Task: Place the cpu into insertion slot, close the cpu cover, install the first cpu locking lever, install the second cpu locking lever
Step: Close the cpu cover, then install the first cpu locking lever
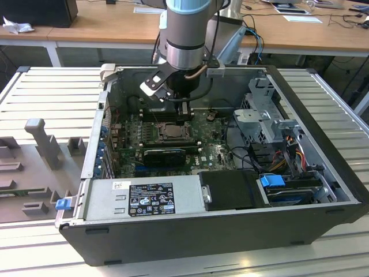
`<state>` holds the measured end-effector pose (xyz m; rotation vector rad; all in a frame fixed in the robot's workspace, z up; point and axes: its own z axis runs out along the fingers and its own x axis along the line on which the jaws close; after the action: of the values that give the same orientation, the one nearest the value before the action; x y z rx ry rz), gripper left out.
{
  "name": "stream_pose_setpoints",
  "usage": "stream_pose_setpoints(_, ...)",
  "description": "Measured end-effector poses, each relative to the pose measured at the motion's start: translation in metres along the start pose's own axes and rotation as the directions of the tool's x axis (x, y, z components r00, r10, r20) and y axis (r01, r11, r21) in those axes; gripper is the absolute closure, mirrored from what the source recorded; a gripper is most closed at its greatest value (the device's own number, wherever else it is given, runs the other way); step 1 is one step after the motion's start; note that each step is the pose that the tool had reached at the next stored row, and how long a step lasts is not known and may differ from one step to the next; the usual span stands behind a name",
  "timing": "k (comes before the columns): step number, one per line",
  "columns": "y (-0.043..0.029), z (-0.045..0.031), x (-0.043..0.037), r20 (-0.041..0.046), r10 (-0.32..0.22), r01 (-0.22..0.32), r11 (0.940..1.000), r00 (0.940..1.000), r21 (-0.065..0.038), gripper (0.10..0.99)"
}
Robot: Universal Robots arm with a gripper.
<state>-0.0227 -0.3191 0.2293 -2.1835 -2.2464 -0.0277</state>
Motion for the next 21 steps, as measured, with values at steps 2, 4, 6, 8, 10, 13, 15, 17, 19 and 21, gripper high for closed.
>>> stream_pose_setpoints(2, -0.0014, 0.0007, 0.0001, -0.0003, 0.0, 0.0, 1.0, 1.0, 0.002, 0.98)
stream_pose_setpoints(4, -0.0041, 0.0009, 0.0002, -0.0005, 0.0, 0.0, 1.0, 1.0, 0.002, 0.98)
stream_pose_setpoints(6, -0.0072, 0.001, 0.0003, -0.0009, 0.0, 0.0, 1.0, 1.0, 0.002, 0.98)
stream_pose_setpoints(8, -0.01, 0.001, 0.0003, -0.0071, 0.0, 0.0, 1.0, 1.0, 0.002, 0.98)
stream_pose_setpoints(10, -0.0121, 0.001, 0.0004, -0.0085, 0.0, 0.0, 1.0, 1.0, 0.002, 0.98)
stream_pose_setpoints(13, -0.0164, 0.0009, 0.0005, -0.0088, 0.0, 0.0, 1.0, 1.0, 0.002, 0.98)
stream_pose_setpoints(15, -0.0176, 0.0009, 0.0006, -0.0088, 0.0, 0.0, 1.0, 1.0, 0.002, 0.98)
stream_pose_setpoints(17, -0.0182, 0.0004, 0.0005, -0.0088, -0.001, 0.001, 1.0, 1.0, 0.002, 0.98)
stream_pose_setpoints(19, -0.0182, -0.0016, 0.0006, -0.0088, 0.0, 0.0, 1.0, 1.0, 0.002, 0.98)
stream_pose_setpoints(21, -0.0182, -0.009, 0.0007, -0.0088, 0.0, 0.0, 1.0, 1.0, 0.002, 0.98)
